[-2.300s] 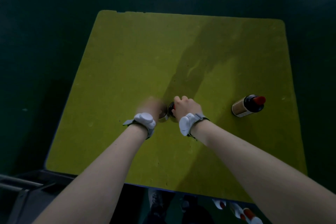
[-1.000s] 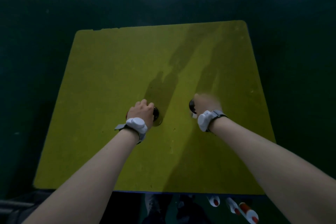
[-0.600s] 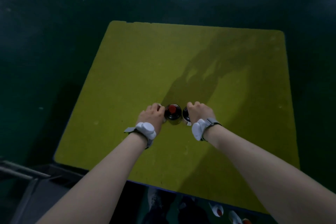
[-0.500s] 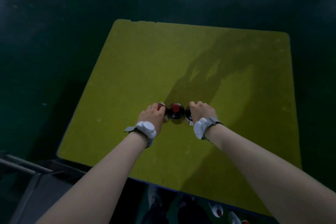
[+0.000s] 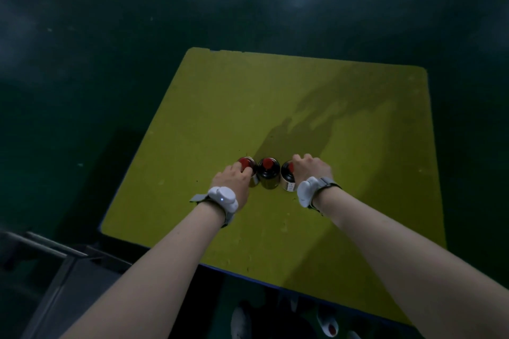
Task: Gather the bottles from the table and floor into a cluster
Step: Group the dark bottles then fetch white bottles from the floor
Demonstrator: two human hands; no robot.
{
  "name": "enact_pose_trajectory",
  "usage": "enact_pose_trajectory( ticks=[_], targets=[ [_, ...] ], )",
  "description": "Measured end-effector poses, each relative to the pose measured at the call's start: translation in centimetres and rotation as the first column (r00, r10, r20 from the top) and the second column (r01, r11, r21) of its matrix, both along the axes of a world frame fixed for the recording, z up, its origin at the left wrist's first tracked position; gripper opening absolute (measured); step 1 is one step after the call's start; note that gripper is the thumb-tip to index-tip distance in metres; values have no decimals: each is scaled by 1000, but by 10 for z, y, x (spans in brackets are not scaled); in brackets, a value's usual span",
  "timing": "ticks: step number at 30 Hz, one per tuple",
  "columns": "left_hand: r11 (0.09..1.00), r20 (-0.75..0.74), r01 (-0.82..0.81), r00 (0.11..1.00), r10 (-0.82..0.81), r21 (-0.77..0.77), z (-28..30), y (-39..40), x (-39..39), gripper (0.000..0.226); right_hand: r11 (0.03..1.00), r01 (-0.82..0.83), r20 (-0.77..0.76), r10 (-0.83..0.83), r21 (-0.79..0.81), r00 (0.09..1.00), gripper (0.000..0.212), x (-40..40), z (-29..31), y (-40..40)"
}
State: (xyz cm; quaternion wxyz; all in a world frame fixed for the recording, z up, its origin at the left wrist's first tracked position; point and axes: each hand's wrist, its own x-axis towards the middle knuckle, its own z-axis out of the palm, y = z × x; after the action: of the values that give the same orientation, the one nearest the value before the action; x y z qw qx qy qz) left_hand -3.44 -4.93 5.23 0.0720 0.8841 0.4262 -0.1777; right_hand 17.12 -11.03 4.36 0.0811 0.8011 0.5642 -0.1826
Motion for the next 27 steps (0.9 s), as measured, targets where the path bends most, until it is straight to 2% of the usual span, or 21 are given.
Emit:
enact_pose_trajectory(
  ticks=[7,16,23,27],
  targets=[
    [994,23,104,994,-105,43,28,-50,-1,36,992,68,33,-72,108,997,17,-12,11,-63],
    [972,95,224,969,-229,67,35,-168,-51,37,988,126,116,-136,90,984,20,-66,26,-195],
    [959,80,283,956,-281,-13,17,-242,-82,44,981,167,73,-175,101,982,20,-107,18,-276],
    [950,57,305,952,-301,-72,-2,-281,-77,39,979,203,52,-203,15,978,24,-112,1,-334]
  ],
)
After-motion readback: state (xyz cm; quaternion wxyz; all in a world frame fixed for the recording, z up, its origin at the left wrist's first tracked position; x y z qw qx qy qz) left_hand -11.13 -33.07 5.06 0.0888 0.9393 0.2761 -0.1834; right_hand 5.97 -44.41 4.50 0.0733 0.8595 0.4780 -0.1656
